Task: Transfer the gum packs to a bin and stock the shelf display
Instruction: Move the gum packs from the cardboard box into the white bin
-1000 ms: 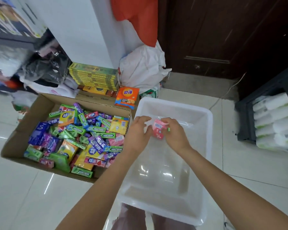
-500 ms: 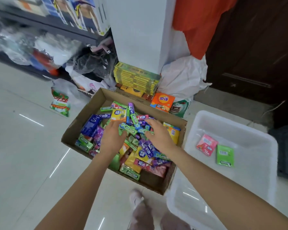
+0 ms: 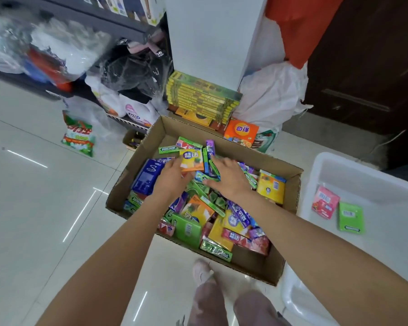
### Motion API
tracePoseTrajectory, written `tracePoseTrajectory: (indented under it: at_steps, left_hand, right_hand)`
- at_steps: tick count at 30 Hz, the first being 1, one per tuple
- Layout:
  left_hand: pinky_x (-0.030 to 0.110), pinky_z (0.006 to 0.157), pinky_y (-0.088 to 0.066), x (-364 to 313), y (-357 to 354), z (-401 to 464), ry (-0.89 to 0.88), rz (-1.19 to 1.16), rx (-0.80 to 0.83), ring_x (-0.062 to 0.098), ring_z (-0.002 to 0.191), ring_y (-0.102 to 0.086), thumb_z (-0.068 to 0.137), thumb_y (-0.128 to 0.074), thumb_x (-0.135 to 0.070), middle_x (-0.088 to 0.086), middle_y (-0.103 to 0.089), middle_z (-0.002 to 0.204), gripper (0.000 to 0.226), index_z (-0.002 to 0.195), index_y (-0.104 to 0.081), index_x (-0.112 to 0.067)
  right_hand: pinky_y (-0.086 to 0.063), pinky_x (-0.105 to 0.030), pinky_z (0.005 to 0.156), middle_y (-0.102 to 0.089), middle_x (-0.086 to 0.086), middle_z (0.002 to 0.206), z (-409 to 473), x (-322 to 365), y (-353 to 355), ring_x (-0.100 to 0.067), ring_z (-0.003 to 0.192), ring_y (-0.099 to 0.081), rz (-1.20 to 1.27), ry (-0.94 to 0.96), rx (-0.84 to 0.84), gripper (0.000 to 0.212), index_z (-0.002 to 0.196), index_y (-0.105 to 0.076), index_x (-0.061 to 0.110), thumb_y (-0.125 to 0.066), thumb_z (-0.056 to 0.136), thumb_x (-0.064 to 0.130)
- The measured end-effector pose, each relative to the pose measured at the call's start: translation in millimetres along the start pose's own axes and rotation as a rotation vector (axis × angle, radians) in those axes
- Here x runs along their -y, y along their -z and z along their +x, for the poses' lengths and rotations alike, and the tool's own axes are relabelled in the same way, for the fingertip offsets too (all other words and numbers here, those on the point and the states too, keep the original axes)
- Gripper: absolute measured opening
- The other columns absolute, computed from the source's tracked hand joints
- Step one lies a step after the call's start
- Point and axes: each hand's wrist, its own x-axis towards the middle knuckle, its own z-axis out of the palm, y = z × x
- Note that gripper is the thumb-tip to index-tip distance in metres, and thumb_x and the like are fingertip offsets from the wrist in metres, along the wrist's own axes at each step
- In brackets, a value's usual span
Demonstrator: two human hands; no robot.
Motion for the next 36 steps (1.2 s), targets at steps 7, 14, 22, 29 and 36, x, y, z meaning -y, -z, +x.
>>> tracePoseTrajectory:
  at_steps: [7,14,22,29,36]
  left_hand:
    - [0.048,0.081,-0.052,-2,0,20,0.18,-0.165,-0.126,0.032,0.104,-0.057,0.081,-0.066,-0.046,0.011,-0.061,0.112,0.05,0.115,-0.052,-0.012]
    - [0.038,0.078,-0.053,-12,5,13,0.103,-0.246,-0.163,0.024,0.093,-0.064,0.08,-0.072,-0.017,0.008,-0.069,0.1,0.024,0.103,-0.066,-0.011]
    - [0.005,0.065,-0.04,-32,22,-27,0.081,-0.445,-0.335,0.005,0.088,-0.056,0.089,-0.06,-0.01,-0.007,-0.061,0.099,0.035,0.124,-0.056,-0.014]
    - [0.026,0.074,-0.048,-71,13,-58,0.033,-0.512,-0.273,0.007,0.082,-0.059,0.088,-0.063,-0.018,0.0,-0.062,0.099,0.037,0.125,-0.056,-0.02]
    - [0.042,0.077,-0.057,-154,-37,-86,-0.076,-0.647,-0.129,0.013,0.075,-0.065,0.087,-0.064,-0.012,-0.002,-0.063,0.087,0.029,0.11,-0.057,-0.028]
  right_hand:
    - [-0.038,-0.035,0.097,-0.047,-0.007,0.122,3,3,6,-0.025,0.119,-0.042,-0.015,-0.047,-0.028,0.064,0.135,-0.044,0.015,-0.063,0.083,0.047]
    - [-0.042,-0.038,0.092,-0.047,-0.009,0.123,-5,-1,13,-0.026,0.119,-0.043,-0.051,0.016,0.106,0.057,0.136,-0.044,0.018,-0.066,0.085,0.032]
    - [-0.041,-0.029,0.063,-0.069,-0.006,0.097,-18,-10,21,-0.017,0.07,-0.056,0.258,-0.125,-0.151,0.028,0.117,-0.063,0.014,-0.062,0.09,0.021]
    - [-0.046,-0.024,0.076,-0.066,-0.001,0.089,-48,-36,53,-0.008,0.079,-0.058,0.709,-0.156,-0.275,0.02,0.104,-0.071,0.006,-0.067,0.085,0.014]
    - [-0.054,-0.037,0.075,-0.066,-0.002,0.084,-96,-100,86,-0.02,0.083,-0.064,0.998,-0.257,-0.428,0.017,0.101,-0.067,0.013,-0.066,0.085,0.008]
